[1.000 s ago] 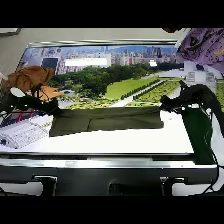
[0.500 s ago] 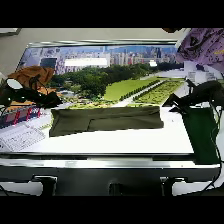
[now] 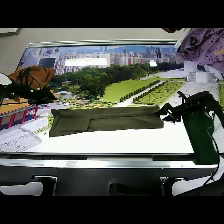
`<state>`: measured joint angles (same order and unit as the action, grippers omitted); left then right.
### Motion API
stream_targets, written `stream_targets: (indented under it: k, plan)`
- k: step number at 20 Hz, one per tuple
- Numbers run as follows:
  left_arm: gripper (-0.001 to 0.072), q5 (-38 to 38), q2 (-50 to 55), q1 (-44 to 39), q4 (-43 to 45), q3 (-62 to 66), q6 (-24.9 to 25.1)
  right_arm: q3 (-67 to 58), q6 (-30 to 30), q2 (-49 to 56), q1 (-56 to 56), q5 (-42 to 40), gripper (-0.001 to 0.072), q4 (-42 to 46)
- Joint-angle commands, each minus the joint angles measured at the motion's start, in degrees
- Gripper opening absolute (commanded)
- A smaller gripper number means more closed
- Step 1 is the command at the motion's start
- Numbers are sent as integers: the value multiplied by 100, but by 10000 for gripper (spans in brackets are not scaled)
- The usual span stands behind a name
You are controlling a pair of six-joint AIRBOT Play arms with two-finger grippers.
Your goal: Fold the clothes and pants, and hang the long-sleeved shirts on hangers.
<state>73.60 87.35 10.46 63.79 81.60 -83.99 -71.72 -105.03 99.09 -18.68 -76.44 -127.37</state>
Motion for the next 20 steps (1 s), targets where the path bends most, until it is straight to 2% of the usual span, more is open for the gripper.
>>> stream_targets:
  k: [1,2,3,4,5,6,7,9,10,15,20]
  plan:
    - [412,50,-22,-7,7,9,-4,55,-85,122,345,498,483,-50]
    - [412,44,-22,-22,-2,9,-4,55,-85,120,466,535,391,-44]
    - [412,28,-22,-52,-61,9,-2,48,-83,120,560,595,253,-46]
    - [412,0,-22,-98,-129,9,-4,48,-81,96,590,649,74,-74]
    - [411,-61,-17,-168,-243,7,-4,35,-55,22,608,673,24,-76]
    - [404,-129,-7,-269,-391,7,-7,11,39,-111,608,688,23,-4]
    - [345,-249,22,-426,-535,7,-20,-39,319,-313,608,669,23,199]
    - [71,-546,155,-863,-651,7,-402,-271,1091,-748,608,437,23,887]
    - [17,-721,271,-1134,-815,7,-446,-424,1412,-957,608,278,23,1255]
    - [16,-1781,1187,-2892,-2105,9,-520,-1104,2396,-1864,608,-540,23,2570]
    - [15,-3025,1987,-4328,-3781,107,-496,-1414,2677,-2450,608,-946,23,2905]
